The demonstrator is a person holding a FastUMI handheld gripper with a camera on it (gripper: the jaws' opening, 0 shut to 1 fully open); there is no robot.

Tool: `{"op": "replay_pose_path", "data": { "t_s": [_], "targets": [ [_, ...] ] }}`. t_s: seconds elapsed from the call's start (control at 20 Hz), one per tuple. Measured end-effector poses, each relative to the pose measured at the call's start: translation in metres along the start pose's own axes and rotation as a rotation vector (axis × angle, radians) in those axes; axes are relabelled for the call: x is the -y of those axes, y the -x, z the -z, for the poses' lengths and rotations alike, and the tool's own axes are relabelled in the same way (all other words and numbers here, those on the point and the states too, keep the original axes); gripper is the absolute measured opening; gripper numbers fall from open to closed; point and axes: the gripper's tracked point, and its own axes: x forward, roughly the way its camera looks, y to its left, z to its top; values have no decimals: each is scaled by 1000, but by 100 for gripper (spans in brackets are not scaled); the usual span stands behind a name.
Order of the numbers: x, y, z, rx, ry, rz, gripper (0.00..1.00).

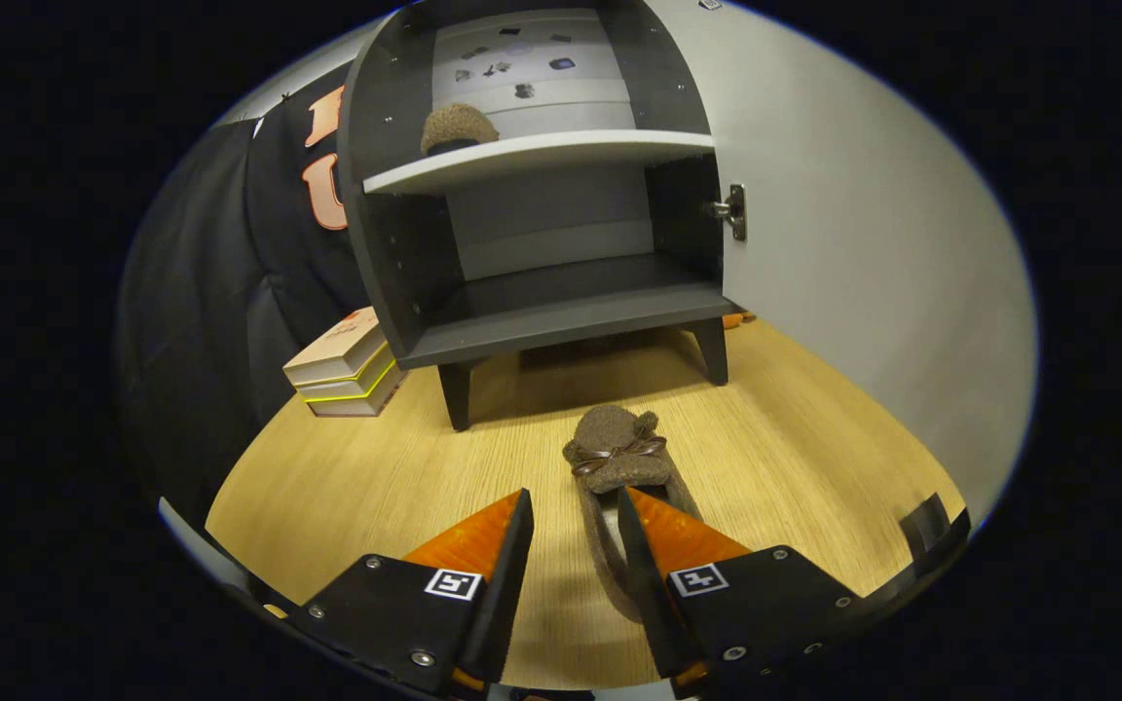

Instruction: Open the shoe cabinet door, grab the shoes and put them into the shoe cabinet, then close the shoe cabinet door.

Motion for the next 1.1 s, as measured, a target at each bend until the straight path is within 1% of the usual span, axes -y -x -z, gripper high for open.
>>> {"op": "replay_pose_path", "data": {
  "t_s": [0.1, 0.3, 0.4, 0.45, 0.55, 0.6, 0.65, 0.7, 0.75, 0.85, 0.95, 1.1],
  "targets": [
    [5, -17, 8, -6, 12, 10, 56],
    [10, -46, 16, -12, 30, 17, 52],
    [8, -58, 13, 0, 35, 17, 45],
    [8, -64, 11, 6, 40, 19, 37],
    [6, -76, 13, -2, 31, 13, 28],
    [5, -81, 15, -12, 25, 9, 26],
    [3, -85, 16, -18, 20, 0, 19],
    [2, -86, 15, -16, 11, -3, 15],
    [3, -87, 13, -16, 2, 0, 8],
    [4, -84, 10, -28, -11, -4, 5],
    [3, -76, 1, -33, -16, -15, 5],
    [1, -53, -18, -47, 4, -19, 5]
  ]
}}
